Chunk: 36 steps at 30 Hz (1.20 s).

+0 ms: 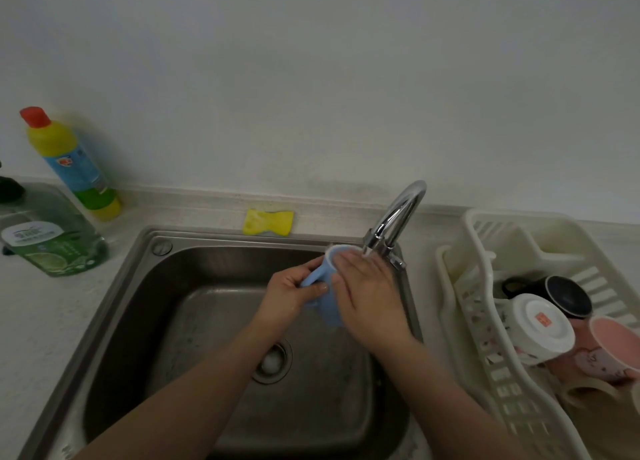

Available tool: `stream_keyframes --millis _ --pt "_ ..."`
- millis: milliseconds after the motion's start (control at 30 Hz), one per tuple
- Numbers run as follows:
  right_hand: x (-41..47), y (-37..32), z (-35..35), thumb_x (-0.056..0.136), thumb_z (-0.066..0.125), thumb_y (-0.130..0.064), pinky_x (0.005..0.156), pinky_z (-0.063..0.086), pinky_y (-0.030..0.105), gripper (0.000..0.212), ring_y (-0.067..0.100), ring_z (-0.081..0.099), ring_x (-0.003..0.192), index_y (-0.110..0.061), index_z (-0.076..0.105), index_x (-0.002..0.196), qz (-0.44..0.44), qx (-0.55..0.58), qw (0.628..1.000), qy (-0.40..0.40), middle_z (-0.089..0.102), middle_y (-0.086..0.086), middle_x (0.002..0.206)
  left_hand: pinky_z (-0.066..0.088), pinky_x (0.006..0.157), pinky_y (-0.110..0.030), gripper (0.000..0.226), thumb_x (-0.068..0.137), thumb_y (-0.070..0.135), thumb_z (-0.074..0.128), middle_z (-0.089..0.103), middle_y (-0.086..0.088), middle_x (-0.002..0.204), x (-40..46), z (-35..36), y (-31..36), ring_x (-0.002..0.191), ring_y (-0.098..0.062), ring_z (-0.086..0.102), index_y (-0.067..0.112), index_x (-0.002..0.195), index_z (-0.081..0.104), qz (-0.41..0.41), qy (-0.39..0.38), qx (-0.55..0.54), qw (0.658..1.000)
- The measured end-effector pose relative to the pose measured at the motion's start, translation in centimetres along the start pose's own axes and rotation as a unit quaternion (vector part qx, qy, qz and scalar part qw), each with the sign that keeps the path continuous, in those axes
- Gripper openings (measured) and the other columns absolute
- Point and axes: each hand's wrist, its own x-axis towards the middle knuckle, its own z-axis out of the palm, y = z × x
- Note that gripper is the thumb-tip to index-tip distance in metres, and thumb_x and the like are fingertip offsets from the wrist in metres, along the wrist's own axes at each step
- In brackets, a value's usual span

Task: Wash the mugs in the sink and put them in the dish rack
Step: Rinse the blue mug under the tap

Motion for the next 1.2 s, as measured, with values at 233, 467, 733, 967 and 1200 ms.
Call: stream_keyframes --millis 233,467,733,967,1200 --pt "-1.3 2.7 -1.1 0.096 0.032 -0.035 0.108 0.034 0.036 0.049 0.023 0.059 0.116 -0.009 0.066 0.119 0.031 0.03 0.998 0.043 0.067 0.008 0.12 0.053 0.075 -0.021 0.021 0.073 -0.006 0.071 0.068 0.008 0.12 -0.4 0.4 0.9 0.101 -0.006 0.068 0.011 0.084 0.076 -0.003 -0.01 -0.024 1.0" --pt "-2.7 1.4 -1.5 0.098 0.034 -0.033 0.11 0.035 0.04 0.045 0.019 0.06 0.114 -0.01 0.064 0.123 -0.029 0.044 0.996 0.067 0.066 0.007 0.121 0.054 0.074 -0.019 0.027 0.079 -0.017 0.064 0.067 0.004 0.12 0.0 1.0 1.6 0.095 0.001 0.067 0.0 0.098 0.071 -0.003 0.002 0.005 1.0" --pt "-1.6 0.4 -0.8 0.097 0.036 -0.032 0.108 0.036 0.038 0.045 0.021 0.059 0.116 -0.008 0.064 0.123 -0.042 0.066 0.996 0.041 0.066 0.009 0.122 0.056 0.084 -0.027 0.031 0.082 -0.011 0.065 0.064 -0.009 0.131 0.0 0.6 0.9 0.113 -0.021 0.065 -0.002 0.112 0.069 -0.024 0.015 0.001 1.0" --pt "-0.5 0.6 -0.4 0.098 0.023 -0.037 0.115 0.02 0.032 0.056 0.02 0.049 0.129 -0.009 0.058 0.131 -0.001 0.044 0.999 0.004 0.06 0.008 0.133 0.058 0.084 -0.031 0.028 0.082 -0.013 0.063 0.062 -0.008 0.132 -0.5 0.3 0.7 0.105 -0.015 0.067 0.0 0.106 0.07 -0.018 0.019 0.007 1.0" --pt "-2.3 2.8 -1.7 0.098 0.032 -0.037 0.111 0.023 0.021 0.049 0.018 0.053 0.125 -0.011 0.059 0.13 0.015 0.07 0.997 0.002 0.06 0.006 0.133 0.054 0.074 -0.021 0.013 0.079 -0.014 0.065 0.061 -0.006 0.13 -0.5 0.4 1.0 0.098 -0.003 0.068 -0.008 0.09 0.07 -0.002 -0.013 0.017 1.0"
